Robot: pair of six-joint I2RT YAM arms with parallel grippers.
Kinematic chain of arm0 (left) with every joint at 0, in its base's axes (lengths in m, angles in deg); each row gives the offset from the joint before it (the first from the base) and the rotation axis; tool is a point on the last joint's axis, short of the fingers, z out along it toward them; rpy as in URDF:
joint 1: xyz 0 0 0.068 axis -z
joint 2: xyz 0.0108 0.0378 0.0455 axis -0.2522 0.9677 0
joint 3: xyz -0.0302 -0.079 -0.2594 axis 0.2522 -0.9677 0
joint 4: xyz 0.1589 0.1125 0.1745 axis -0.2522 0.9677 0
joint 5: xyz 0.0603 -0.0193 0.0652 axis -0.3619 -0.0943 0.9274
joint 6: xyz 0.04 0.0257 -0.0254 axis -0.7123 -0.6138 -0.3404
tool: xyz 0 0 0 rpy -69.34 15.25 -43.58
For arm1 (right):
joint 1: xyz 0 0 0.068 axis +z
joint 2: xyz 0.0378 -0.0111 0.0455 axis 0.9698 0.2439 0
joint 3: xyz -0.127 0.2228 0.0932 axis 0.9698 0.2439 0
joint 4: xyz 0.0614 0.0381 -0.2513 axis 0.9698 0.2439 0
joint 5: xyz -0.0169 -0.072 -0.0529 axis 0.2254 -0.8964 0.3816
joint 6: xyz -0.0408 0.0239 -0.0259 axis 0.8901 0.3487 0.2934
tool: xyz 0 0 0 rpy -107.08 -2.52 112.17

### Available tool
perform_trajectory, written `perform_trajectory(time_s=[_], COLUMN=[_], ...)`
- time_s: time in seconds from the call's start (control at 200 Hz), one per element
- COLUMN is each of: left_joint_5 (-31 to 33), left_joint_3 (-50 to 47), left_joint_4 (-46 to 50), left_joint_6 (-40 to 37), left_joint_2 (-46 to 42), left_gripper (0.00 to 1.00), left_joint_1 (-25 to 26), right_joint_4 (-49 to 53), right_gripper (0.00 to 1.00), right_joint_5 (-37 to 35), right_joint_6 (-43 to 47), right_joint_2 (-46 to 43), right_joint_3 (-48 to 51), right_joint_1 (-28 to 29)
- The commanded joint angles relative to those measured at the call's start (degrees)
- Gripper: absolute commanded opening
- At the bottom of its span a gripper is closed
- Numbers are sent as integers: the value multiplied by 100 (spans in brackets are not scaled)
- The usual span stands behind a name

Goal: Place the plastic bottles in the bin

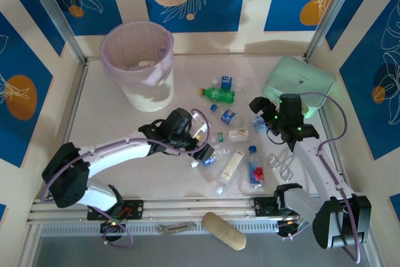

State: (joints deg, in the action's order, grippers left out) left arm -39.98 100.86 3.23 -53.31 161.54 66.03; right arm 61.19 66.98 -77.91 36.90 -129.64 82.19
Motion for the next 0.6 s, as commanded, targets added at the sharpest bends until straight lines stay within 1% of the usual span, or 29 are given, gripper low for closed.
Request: perform_trajectory(time_s=[0.0,0.21,0.475,0.595], left_joint_5=[260,580,799,1033], left_joint_3=[176,439,579,662], left_joint_4=[340,652,601,599], left_joint_6=[-396,-835,-1038,-1131], left_joint_2=[351,960,1390,1572], left_gripper=[93,95,95,94], left_joint_1=[233,565,641,650], right_joint_4=[-223,-352,-565,-575], right_gripper=[99,99,99,99], right_joint_5=[161,209,301,293], right_joint_6=[-184,-301,-440,-412], right_joint_2=[-71,-61,9,27], right_joint_3=[32,146,296,267], right_joint_1=[-15,-3,81,107])
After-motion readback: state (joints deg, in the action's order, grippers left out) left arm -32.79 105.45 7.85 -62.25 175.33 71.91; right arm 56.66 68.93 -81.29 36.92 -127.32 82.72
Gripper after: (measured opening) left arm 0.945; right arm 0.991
